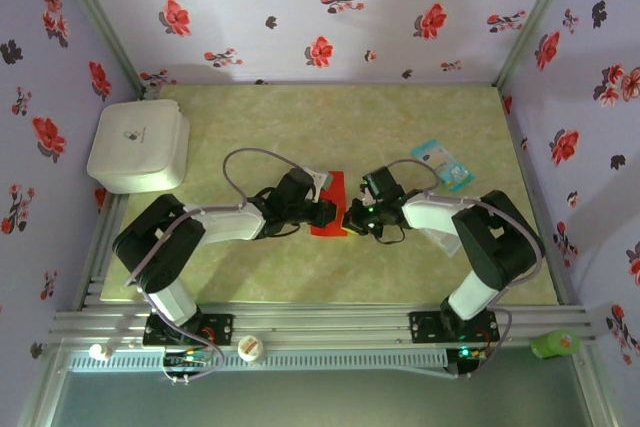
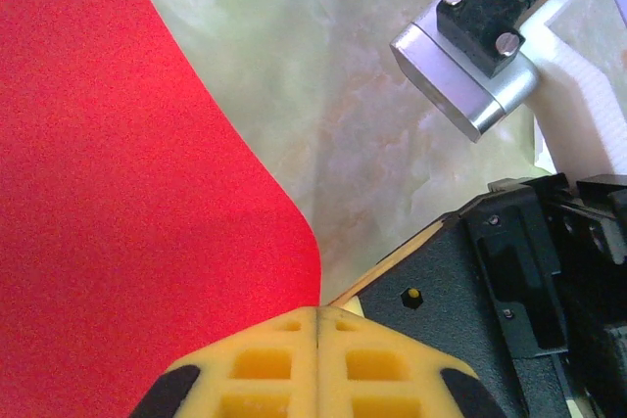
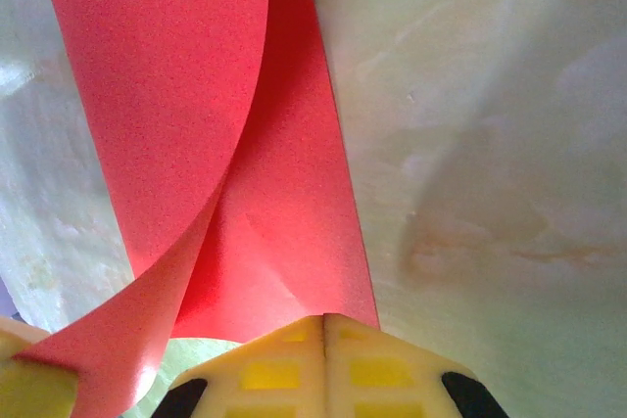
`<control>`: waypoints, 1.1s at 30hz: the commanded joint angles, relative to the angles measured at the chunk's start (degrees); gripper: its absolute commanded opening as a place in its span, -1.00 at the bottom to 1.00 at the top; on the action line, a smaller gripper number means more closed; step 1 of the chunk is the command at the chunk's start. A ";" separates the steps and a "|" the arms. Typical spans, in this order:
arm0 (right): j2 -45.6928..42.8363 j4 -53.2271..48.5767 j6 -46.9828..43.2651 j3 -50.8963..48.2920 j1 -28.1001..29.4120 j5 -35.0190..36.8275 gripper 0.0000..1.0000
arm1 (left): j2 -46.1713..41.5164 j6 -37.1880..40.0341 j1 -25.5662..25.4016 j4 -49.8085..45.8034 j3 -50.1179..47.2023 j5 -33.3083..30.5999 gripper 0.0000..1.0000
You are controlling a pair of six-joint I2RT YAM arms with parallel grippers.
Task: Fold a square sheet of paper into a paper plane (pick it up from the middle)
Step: Fold the triangle a second time at the center of the table.
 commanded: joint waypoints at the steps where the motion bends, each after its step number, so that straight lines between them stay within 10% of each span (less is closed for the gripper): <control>1: 0.39 -0.73 0.17 0.06 0.29 0.24 -1.00 | 0.81 -0.27 0.26 0.14 -0.09 0.52 -1.00; 22: 1.27 10.94 4.66 -2.69 1.35 -3.77 -1.00 | 0.59 0.14 0.26 -0.85 0.59 0.56 -1.00; 33: 3.02 -6.71 -4.30 0.09 1.00 5.47 -1.00 | 0.57 0.07 1.23 -0.77 0.37 0.59 -1.00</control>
